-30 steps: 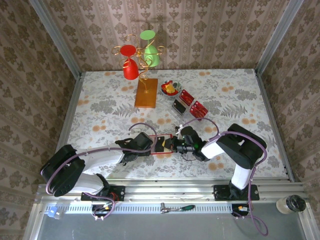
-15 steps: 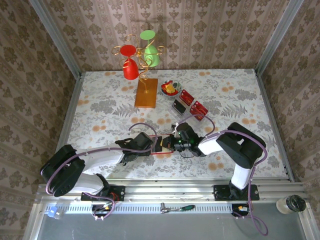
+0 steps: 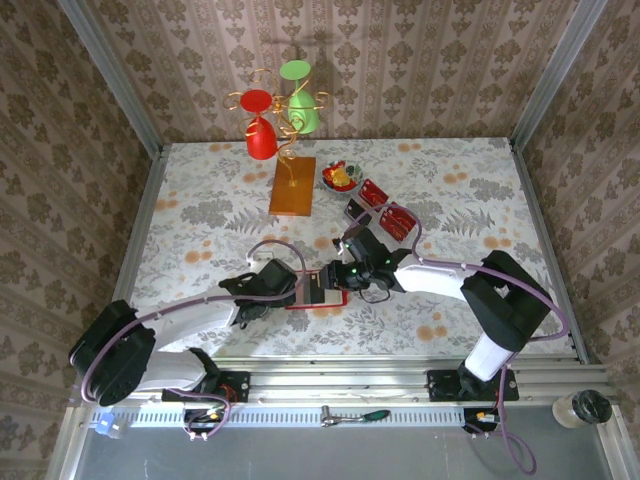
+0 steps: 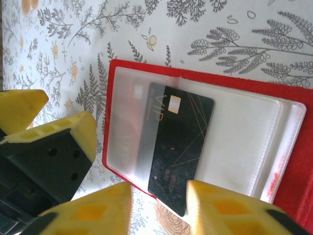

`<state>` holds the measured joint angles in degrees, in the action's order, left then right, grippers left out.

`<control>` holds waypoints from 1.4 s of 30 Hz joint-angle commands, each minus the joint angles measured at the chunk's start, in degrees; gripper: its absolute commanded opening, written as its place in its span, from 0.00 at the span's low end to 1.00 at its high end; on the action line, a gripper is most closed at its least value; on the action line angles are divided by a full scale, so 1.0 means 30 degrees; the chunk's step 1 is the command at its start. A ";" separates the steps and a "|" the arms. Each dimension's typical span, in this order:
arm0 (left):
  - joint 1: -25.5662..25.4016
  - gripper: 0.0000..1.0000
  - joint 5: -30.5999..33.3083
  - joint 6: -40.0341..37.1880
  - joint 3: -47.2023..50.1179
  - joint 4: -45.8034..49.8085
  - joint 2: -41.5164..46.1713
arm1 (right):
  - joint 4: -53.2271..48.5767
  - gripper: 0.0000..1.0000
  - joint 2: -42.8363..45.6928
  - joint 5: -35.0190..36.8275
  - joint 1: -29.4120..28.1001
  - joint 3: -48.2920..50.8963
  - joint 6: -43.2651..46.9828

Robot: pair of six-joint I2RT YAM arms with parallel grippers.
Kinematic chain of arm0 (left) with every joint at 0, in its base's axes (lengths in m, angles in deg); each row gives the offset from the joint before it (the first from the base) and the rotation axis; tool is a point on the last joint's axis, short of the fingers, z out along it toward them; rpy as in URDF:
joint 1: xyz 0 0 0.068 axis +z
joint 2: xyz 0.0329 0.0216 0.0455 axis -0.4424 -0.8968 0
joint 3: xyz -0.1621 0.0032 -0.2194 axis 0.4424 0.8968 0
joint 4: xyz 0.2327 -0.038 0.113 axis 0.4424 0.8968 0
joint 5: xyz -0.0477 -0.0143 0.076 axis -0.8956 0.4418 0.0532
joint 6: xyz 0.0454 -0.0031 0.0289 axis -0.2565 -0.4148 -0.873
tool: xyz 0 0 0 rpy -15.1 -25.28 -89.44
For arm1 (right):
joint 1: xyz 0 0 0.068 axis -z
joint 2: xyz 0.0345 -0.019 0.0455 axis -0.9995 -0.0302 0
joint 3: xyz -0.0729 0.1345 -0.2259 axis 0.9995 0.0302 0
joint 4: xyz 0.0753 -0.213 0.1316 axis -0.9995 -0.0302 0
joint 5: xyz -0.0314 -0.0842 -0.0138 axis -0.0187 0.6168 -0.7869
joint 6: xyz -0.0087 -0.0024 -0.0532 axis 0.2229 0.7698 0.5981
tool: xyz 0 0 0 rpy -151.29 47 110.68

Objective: Put the credit cards into the card holder
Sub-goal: Insert the credit card into the card slot.

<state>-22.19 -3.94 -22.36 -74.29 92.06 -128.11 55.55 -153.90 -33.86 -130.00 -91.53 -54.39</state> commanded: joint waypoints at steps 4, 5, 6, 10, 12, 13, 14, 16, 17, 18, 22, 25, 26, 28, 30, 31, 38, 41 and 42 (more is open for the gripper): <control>0.0580 1.00 -0.0218 -0.0362 0.0743 0.0408 0.0156 | -0.2726 0.13 -0.0714 0.0797 -0.0159 -0.1735 0.1743; 0.0628 1.00 -0.0266 -0.0356 0.0811 0.0307 0.0055 | -0.2743 0.12 -0.0929 0.0766 -0.0221 -0.1894 0.1758; 0.0653 1.00 -0.0281 -0.0356 0.0877 0.0198 -0.0067 | -0.2785 0.11 -0.1230 0.0789 -0.0291 -0.2147 0.1799; 0.0743 1.00 -0.0362 -0.0283 0.1011 -0.0013 -0.0553 | -0.2866 0.09 -0.2295 0.0862 -0.0576 -0.2745 0.1894; 0.0741 1.00 -0.0423 -0.0269 0.1083 -0.0173 -0.0669 | -0.2959 0.07 -0.2692 0.0948 -0.0694 -0.2930 0.1982; 0.0748 1.00 -0.0428 -0.0254 0.1128 -0.0270 -0.0673 | -0.2997 0.07 -0.2874 0.1055 -0.0708 -0.3018 0.2060; 0.0744 1.00 -0.0448 -0.0248 0.1168 -0.0303 -0.0673 | -0.3048 0.06 -0.3074 0.1131 -0.0762 -0.3091 0.2095; 0.0755 1.00 -0.0457 -0.0260 0.1201 -0.0403 -0.0701 | -0.3052 0.06 -0.3467 0.1126 -0.0848 -0.3209 0.2095; 0.0742 1.00 -0.0479 -0.0283 0.1202 -0.0440 -0.0728 | -0.3044 0.06 -0.3654 0.1148 -0.0927 -0.3304 0.2098; 0.0746 1.00 -0.0487 -0.0276 0.1223 -0.0484 -0.0759 | -0.3078 0.05 -0.3803 0.1163 -0.0993 -0.3394 0.2098; 0.0746 1.00 -0.0574 -0.0268 0.1260 -0.0658 -0.0932 | -0.3094 0.04 -0.4494 0.1148 -0.1314 -0.3864 0.1960; 0.0740 1.00 -0.0662 -0.0211 0.1268 -0.0782 -0.1053 | -0.2971 0.04 -0.4836 0.1082 -0.1490 -0.4096 0.1697; 0.0739 1.00 -0.0676 -0.0236 0.1289 -0.0827 -0.1082 | -0.2912 0.04 -0.4948 0.1065 -0.1535 -0.4171 0.1587; 0.0740 1.00 -0.0692 -0.0184 0.1289 -0.0892 -0.1110 | -0.2821 0.03 -0.5195 0.0981 -0.1623 -0.4373 0.1399; 0.0750 1.00 -0.0720 -0.0230 0.1281 -0.0920 -0.1152 | -0.2694 0.03 -0.5437 0.0741 -0.1683 -0.4514 0.1251; 0.0741 1.00 -0.0721 -0.0233 0.1258 -0.0903 -0.1185 | -0.2697 0.03 -0.5487 0.0639 -0.1712 -0.4603 0.1221; 0.0744 1.00 -0.0750 -0.0225 0.1260 -0.0980 -0.1288 | -0.3642 0.03 -0.3957 0.1120 -0.1528 -0.4635 0.1943; 0.0712 1.00 -0.0780 -0.0166 0.1260 -0.1012 -0.1346 | -0.3969 0.02 -0.3428 0.1616 -0.1286 -0.4590 0.2197; 0.0717 1.00 -0.0780 -0.0168 0.1260 -0.1055 -0.1375 | -0.4081 0.02 -0.3335 0.1724 -0.1244 -0.4636 0.2277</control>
<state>-20.18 -5.45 -22.36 -71.21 89.13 -130.91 46.26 -166.77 -30.97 -134.33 -104.62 -49.08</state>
